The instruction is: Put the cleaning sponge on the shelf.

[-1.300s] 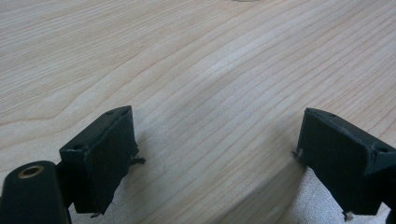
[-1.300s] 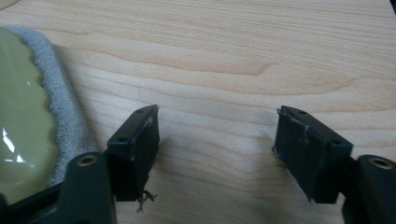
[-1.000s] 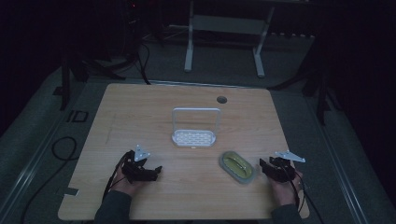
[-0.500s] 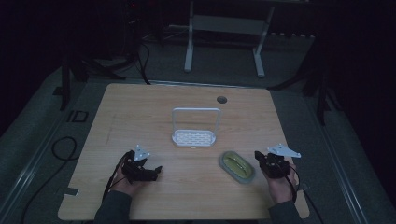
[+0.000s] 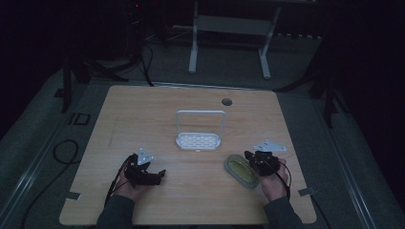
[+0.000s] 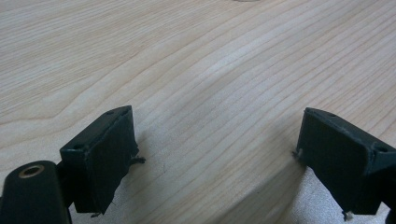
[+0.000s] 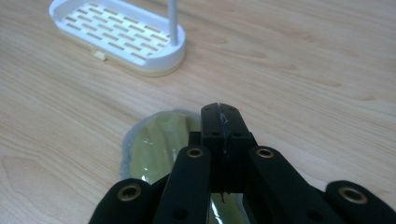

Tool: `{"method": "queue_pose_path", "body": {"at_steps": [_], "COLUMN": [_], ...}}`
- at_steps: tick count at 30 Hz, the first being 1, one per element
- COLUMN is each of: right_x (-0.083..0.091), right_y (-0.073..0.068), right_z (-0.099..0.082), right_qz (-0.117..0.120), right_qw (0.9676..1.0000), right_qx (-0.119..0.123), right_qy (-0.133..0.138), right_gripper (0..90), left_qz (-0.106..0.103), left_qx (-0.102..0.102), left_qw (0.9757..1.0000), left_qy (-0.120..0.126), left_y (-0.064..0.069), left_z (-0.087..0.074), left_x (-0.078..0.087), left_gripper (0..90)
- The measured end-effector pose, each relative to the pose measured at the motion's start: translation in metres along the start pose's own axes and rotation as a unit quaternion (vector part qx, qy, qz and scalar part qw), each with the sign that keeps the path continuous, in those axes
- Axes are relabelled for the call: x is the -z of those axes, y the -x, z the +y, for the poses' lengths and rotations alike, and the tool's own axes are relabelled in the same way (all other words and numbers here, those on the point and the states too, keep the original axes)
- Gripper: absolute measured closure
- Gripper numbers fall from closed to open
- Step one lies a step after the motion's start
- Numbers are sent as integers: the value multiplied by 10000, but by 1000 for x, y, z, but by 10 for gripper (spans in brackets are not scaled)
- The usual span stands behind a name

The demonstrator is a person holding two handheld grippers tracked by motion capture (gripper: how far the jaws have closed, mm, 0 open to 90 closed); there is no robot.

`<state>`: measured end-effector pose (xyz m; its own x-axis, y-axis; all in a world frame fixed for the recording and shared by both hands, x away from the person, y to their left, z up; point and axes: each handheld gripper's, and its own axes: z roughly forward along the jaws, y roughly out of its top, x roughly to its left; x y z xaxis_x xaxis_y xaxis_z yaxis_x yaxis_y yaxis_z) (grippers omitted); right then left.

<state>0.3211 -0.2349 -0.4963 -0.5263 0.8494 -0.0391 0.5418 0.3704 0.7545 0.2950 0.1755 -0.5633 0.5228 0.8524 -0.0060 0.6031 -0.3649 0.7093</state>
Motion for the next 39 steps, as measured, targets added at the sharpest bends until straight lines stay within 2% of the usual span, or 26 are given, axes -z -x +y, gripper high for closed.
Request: {"method": "queue_pose_path", "body": {"at_steps": [10,17,22,25,30,36,39], "right_x": [-9,-12,-7,-1,9,16,16], "right_y": [-9,-22,-23,-21,-19,-15,-13], "right_z": [0,3,7,10,9,7,8], "right_qz": [109,236,320,405,519,626,701], "right_qw": [9997,9992,9988,9982,9959,9926,9896], "right_qx": [114,272,339,422,716,965,1135], "right_qy": [-188,-187,-131,-122,-191,-380,-531], "right_gripper": [900,900,895,848,753,664,624], "left_qz": [3,2,3,3,3,3,2], "left_qx": [1,0,-1,0,1,2,2], "left_qw": [10000,10000,10000,10000,10000,10000,10000], "left_qy": [-3,-1,-3,-4,-3,-4,-2], "left_y": [0,0,0,0,0,0,0], "left_z": [0,0,0,0,0,0,0], "left_x": [0,0,0,0,0,0,0], "left_gripper": [118,118,118,118,118,118,118]}}
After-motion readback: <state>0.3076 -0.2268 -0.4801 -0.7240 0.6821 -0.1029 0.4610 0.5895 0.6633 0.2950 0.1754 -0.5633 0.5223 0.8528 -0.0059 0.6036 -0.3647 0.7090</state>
